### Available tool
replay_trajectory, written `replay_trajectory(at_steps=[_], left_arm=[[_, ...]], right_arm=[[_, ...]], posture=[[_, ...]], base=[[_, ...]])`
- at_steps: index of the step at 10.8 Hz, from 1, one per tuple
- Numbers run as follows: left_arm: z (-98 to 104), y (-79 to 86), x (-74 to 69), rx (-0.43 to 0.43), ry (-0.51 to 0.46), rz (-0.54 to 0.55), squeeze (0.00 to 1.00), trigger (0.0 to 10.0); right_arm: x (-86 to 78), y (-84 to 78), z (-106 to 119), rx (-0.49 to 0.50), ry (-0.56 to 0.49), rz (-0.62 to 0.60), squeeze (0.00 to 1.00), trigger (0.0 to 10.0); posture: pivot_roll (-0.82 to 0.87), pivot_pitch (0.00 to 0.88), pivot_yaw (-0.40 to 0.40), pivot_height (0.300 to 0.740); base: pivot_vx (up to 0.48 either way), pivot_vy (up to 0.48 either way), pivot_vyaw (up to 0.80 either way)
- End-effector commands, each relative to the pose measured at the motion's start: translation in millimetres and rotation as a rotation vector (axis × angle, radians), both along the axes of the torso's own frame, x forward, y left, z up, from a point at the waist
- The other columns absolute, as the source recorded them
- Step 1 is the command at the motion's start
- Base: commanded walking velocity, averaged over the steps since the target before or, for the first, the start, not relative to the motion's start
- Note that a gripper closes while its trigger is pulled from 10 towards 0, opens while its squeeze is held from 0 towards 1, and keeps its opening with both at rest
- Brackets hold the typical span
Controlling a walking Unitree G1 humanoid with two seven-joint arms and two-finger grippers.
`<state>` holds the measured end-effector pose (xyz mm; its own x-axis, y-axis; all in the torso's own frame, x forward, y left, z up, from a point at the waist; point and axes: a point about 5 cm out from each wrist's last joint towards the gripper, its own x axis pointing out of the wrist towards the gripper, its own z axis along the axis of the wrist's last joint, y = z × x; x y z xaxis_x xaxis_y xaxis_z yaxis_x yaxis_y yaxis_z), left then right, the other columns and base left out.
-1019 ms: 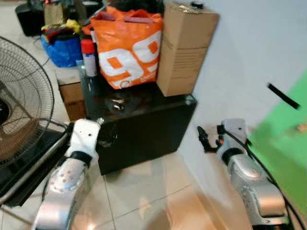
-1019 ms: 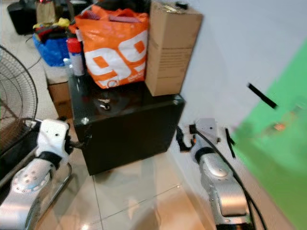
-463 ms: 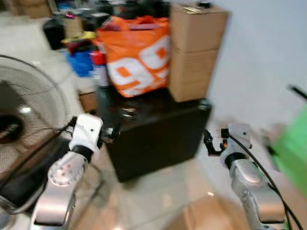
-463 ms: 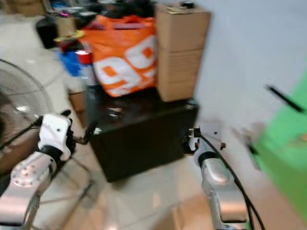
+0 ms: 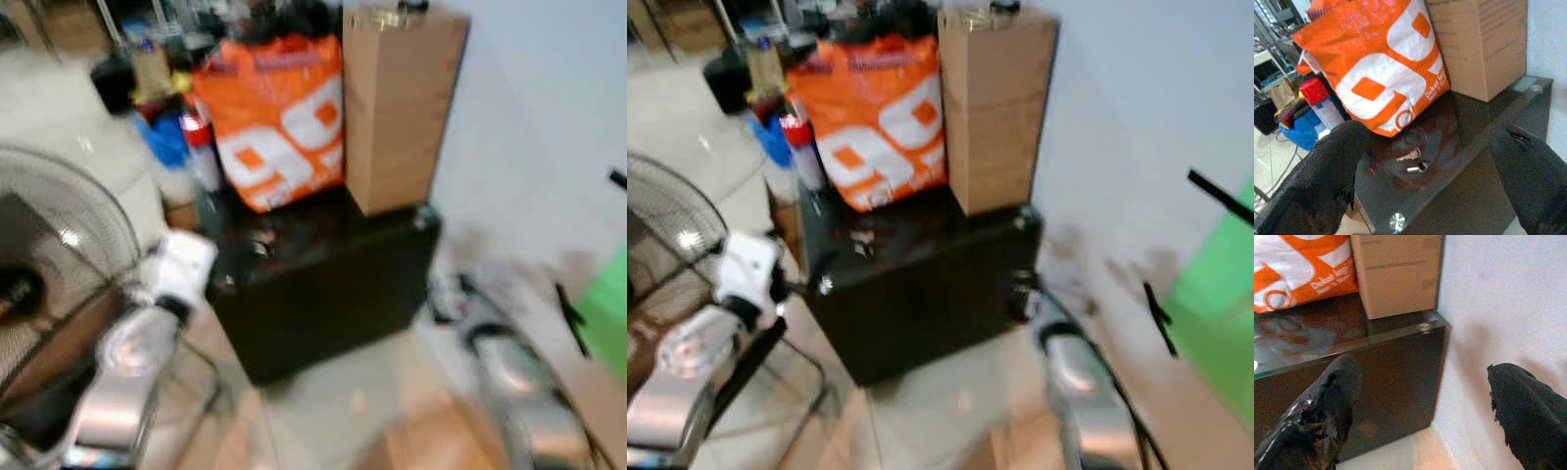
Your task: Hang keys on a hook
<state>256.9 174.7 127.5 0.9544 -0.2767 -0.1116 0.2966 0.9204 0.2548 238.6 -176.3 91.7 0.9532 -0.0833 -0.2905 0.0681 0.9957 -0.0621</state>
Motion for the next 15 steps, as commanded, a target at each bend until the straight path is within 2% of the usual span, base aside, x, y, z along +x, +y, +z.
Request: replay_trajectory(at_steps=[1, 2, 9, 15], left_arm=[[-0.2, 8.2, 0.1, 0.011, 0.004, 0.024, 0.85, 10.0], [-0.3, 7.8, 0.2, 0.008, 0.002, 0.026, 0.85, 10.0], [-3.3, 12.4, -10.7, 0.005, -0.016, 0.101, 0.85, 10.0], [-5.3, 9.1, -14.3, 0.003, -0.027, 0.118, 0.85, 10.0]], right_arm=[[5.0, 12.5, 12.3, 0.018, -0.058, 0.038, 1.00, 10.0], [5.6, 12.8, 12.7, 0.016, -0.058, 0.042, 1.00, 10.0], [31.7, 24.7, 22.3, -0.035, -0.072, 0.164, 1.00, 10.0], [38.1, 22.5, 22.9, -0.063, -0.063, 0.217, 1.00, 10.0]], posture=[[-0.08, 0.004, 0.076, 0.740], [-0.07, 0.003, 0.068, 0.740], [-0.03, 0.000, -0.041, 0.740], [-0.02, 0.000, -0.084, 0.740]], base=[[0.337, 0.000, 0.80], [0.345, 0.000, 0.80], [0.340, 0.000, 0.00], [0.339, 0.000, 0.00]])
